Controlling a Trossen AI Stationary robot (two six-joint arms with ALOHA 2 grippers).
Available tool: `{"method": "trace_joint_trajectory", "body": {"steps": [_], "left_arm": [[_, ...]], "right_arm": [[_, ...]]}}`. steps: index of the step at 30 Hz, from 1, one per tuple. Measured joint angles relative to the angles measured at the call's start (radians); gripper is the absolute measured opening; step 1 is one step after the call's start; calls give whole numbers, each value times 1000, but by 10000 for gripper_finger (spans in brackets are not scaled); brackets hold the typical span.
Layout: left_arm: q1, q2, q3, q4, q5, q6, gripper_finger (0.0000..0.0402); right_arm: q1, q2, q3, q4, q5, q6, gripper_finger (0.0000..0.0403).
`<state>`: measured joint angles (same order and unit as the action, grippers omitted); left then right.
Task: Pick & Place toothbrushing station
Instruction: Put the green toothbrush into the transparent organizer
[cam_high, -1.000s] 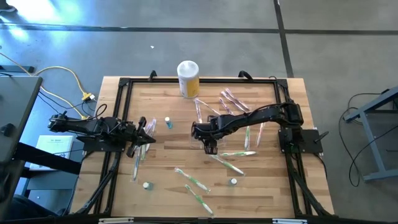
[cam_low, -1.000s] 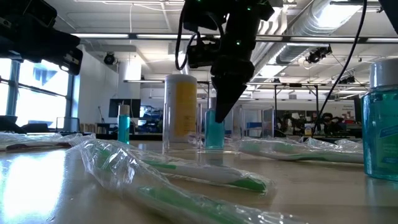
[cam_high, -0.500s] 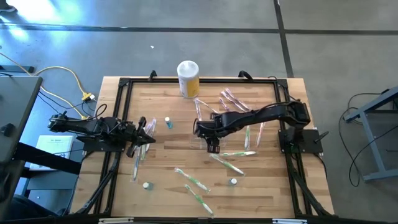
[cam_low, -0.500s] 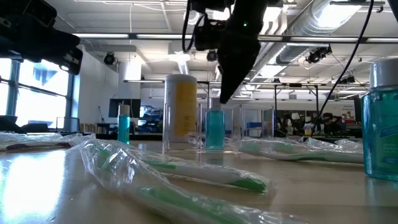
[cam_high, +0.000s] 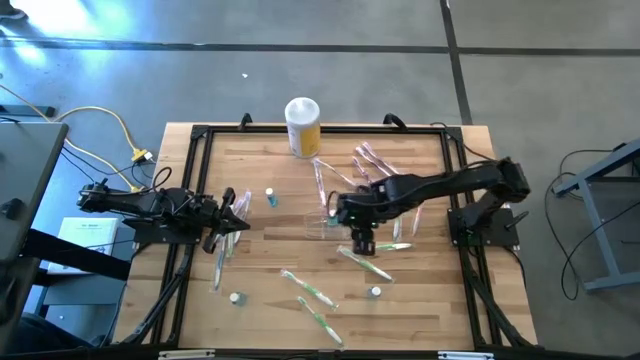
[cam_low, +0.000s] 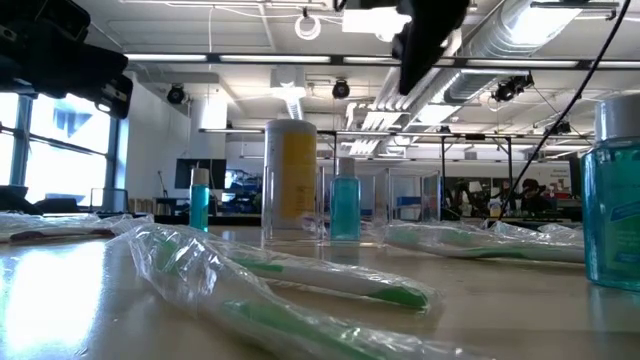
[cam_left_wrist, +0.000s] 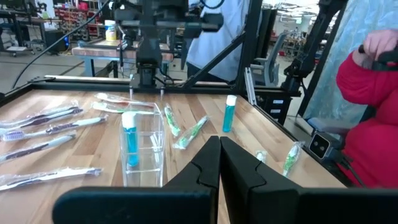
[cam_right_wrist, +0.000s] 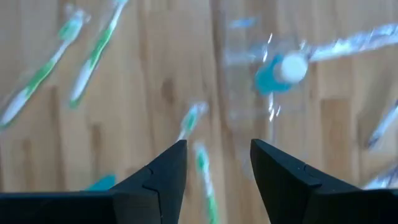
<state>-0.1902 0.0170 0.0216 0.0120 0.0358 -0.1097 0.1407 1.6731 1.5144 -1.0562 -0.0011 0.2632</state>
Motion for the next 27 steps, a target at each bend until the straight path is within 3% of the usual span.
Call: {"method": "trace_joint_trajectory", "body": {"steps": [7, 13, 22, 27], "left_arm": [[0, 0, 0, -7, -1, 0, 3], [0, 0, 0, -13, -5, 0, 3], [0, 0, 0, -14, -4, -5, 3], [0, 0, 0, -16, -4, -5, 3]], "right_arm": [[59, -76, 0, -283, 73, 172, 169], [99, -90, -12, -447, 224, 283, 169], [98, -97, -13, -506, 306, 319, 169], [87, -195, -100, -512, 316, 327, 169]]}}
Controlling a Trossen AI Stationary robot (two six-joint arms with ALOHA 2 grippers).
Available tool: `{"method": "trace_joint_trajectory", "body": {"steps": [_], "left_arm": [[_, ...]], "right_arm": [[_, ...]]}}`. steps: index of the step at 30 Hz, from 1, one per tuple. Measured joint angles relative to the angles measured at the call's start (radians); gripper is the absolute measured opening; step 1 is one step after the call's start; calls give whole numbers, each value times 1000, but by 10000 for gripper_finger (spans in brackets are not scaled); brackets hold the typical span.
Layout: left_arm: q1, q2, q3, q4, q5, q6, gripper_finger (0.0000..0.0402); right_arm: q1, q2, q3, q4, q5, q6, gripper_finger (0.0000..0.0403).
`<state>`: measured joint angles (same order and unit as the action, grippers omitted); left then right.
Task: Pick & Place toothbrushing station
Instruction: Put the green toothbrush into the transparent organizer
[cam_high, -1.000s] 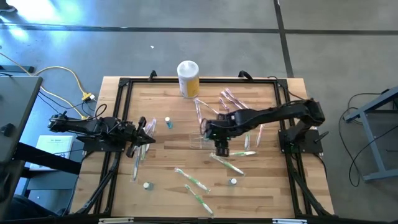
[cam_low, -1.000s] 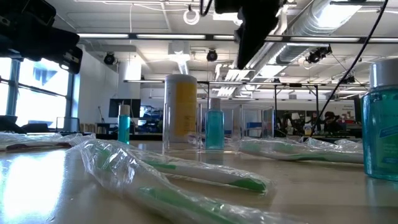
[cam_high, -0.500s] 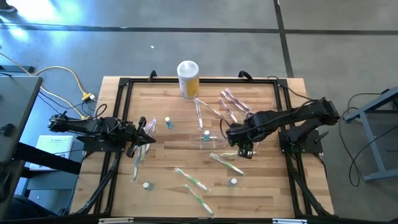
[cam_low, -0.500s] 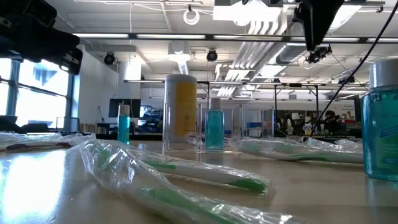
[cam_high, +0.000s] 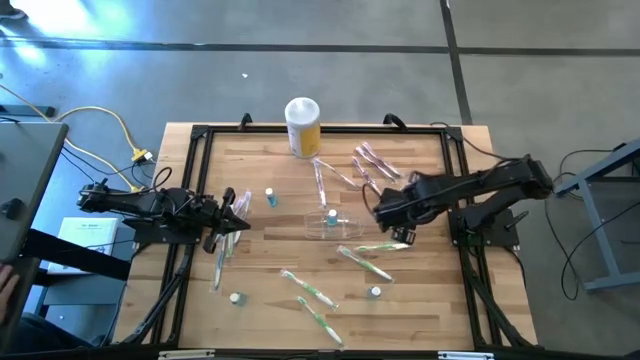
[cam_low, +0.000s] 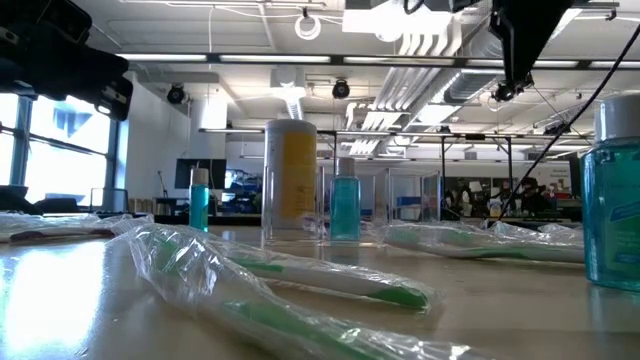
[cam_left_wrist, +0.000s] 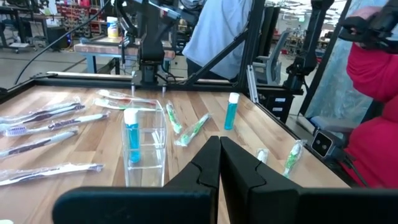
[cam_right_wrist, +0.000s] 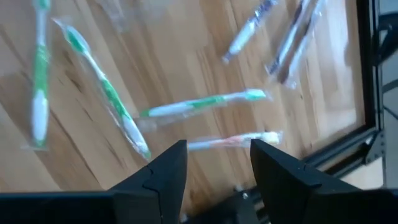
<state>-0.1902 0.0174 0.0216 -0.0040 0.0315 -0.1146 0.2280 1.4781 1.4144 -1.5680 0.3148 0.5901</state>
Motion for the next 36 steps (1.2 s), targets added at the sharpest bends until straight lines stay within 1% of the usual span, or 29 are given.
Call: {"method": "trace_joint_trajectory", "body": {"steps": [3, 7, 10, 14, 17, 22, 25, 29, 36], "left_arm": [[0, 0, 0, -1, 0, 0, 3], [0, 0, 0, -2, 0, 0, 3], [0, 0, 0, 0, 0, 0, 3], [0, 0, 0, 0, 0, 0, 3], [0, 0, 0, 0, 1, 0, 3], [0, 0, 0, 0, 1, 4, 3], [0, 0, 0, -2, 1, 5, 3], [0, 0, 0, -3, 1, -13, 3], [0, 0, 0, -5, 1, -21, 3]], "right_arm": [[-20, -101, -91, 33, -1, 55, 169], [-76, -244, -223, 210, 31, 218, 169], [-140, -301, -315, 290, 74, 303, 169], [-283, -339, -419, 302, 0, 372, 169], [-379, -336, -489, 375, -33, 370, 169], [-483, -303, -594, 622, -125, 350, 169], [-520, -263, -637, 702, -139, 334, 169], [-557, -208, -685, 721, -139, 331, 169], [-564, -115, -711, 828, -168, 282, 169]]}}
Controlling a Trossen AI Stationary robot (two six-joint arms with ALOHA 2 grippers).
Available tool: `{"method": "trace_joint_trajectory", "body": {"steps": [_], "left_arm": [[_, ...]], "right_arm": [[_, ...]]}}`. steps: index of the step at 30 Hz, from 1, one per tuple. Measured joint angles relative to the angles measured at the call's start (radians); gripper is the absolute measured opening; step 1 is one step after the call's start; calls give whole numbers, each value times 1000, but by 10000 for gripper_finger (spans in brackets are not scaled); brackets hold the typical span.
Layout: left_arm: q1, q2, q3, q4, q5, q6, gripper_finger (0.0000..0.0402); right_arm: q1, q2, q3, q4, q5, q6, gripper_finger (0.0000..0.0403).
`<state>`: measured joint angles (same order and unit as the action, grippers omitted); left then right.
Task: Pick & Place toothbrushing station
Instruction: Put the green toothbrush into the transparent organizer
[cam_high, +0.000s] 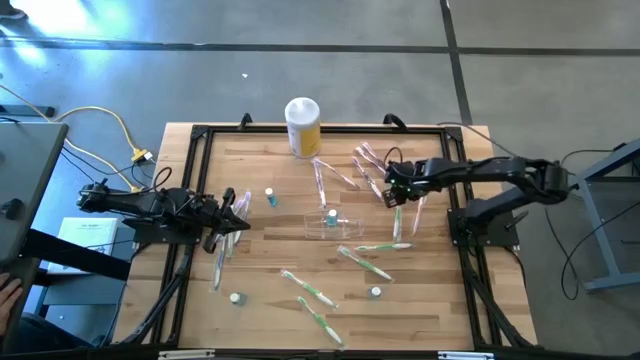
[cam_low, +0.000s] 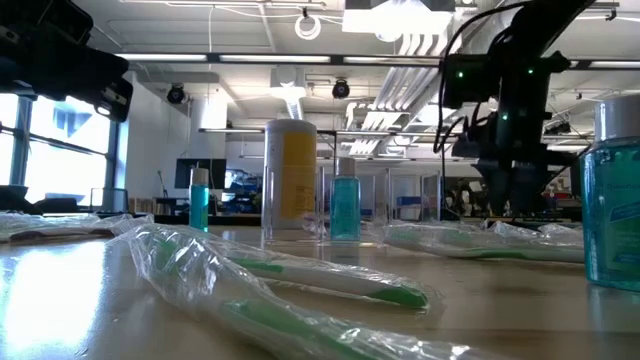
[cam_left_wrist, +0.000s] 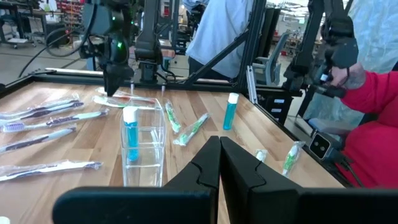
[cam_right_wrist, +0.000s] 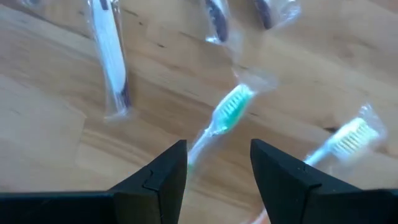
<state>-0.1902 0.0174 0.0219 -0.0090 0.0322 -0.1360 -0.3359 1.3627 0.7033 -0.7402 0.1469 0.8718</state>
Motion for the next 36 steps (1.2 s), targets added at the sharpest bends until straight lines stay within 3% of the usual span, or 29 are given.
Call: {"method": "trace_joint_trajectory", "body": {"steps": [10, 18, 22, 28, 36], "left_arm": [[0, 0, 0, -1, 0, 1, 3], [0, 0, 0, -1, 0, -1, 3], [0, 0, 0, -1, 1, -3, 3], [0, 0, 0, -2, 0, -6, 3], [0, 0, 0, -1, 1, -35, 3]], "right_arm": [[16, 157, 3, 59, -18, 36, 169], [19, 235, 11, 92, -7, -94, 165], [23, 220, 6, 93, 4, -92, 126], [41, 213, 3, 110, 29, -178, 18], [98, 216, 32, 78, 95, -212, 8]]}}
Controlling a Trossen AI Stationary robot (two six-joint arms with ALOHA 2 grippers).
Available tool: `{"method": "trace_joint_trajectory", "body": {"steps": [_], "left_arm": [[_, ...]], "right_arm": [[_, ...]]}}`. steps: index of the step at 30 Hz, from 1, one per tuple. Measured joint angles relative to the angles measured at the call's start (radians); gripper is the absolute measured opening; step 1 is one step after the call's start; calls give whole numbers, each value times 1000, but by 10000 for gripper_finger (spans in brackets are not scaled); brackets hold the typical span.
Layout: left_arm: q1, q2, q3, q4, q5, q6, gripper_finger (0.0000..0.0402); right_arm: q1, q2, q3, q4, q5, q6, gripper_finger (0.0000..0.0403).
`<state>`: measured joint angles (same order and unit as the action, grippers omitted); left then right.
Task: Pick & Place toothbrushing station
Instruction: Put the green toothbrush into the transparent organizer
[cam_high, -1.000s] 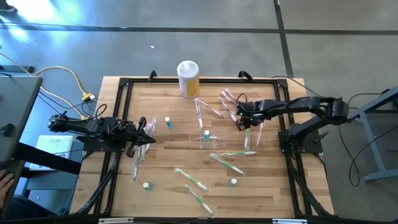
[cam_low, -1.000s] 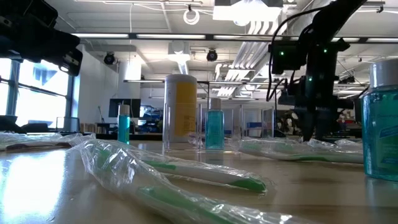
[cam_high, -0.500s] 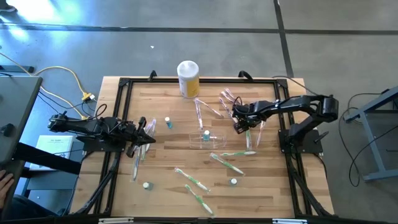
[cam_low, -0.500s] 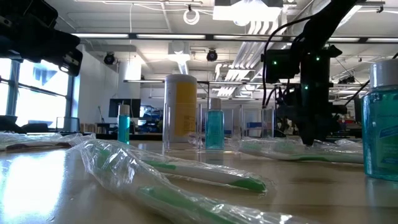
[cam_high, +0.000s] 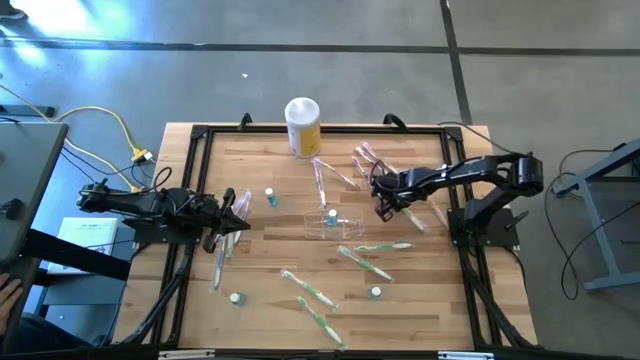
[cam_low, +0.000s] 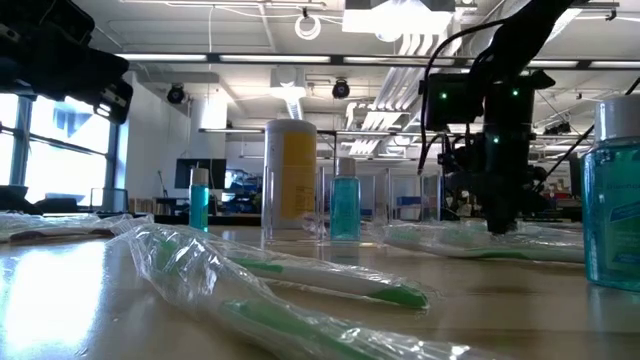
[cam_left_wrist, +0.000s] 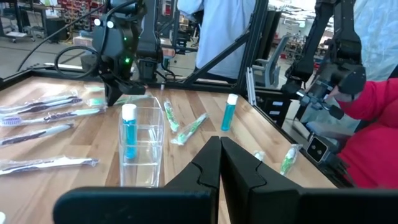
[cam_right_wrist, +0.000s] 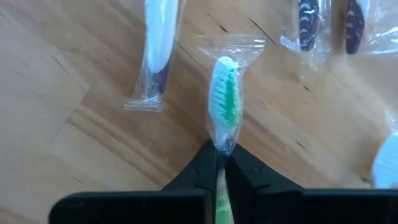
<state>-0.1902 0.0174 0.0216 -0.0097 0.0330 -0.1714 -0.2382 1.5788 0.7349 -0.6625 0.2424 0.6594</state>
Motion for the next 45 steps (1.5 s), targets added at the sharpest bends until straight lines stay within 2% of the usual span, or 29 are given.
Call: {"method": "trace_joint_trajectory", "body": {"steps": [10, 16, 19, 22, 26, 28, 32, 37, 41, 45], "left_arm": [[0, 0, 0, 5, 2, -17, 3], [0, 0, 0, 6, 2, -18, 3], [0, 0, 0, 6, 2, -18, 3], [0, 0, 0, 6, 2, -17, 3], [0, 0, 0, 6, 2, -16, 3], [0, 0, 0, 6, 2, -3, 3], [0, 0, 0, 8, 1, 6, 3], [0, 0, 0, 8, 1, 2, 3], [0, 0, 0, 8, 1, 2, 3], [0, 0, 0, 8, -2, 18, 3]], "right_arm": [[138, -58, 192, -232, 44, -11, 6], [269, -190, 357, -386, 172, -4, 6], [357, -277, 406, -357, 237, -102, 6], [455, -370, 390, -189, 303, -270, 6], [552, -469, 260, 202, 362, -505, 5], [574, -501, 145, 450, 344, -643, 5], [550, -528, -89, 912, 191, -861, 5], [475, -510, -287, 1426, -58, -894, 5], [416, -480, -366, 1605, -142, -844, 5], [360, -420, -405, 1703, -167, -804, 5]]}}
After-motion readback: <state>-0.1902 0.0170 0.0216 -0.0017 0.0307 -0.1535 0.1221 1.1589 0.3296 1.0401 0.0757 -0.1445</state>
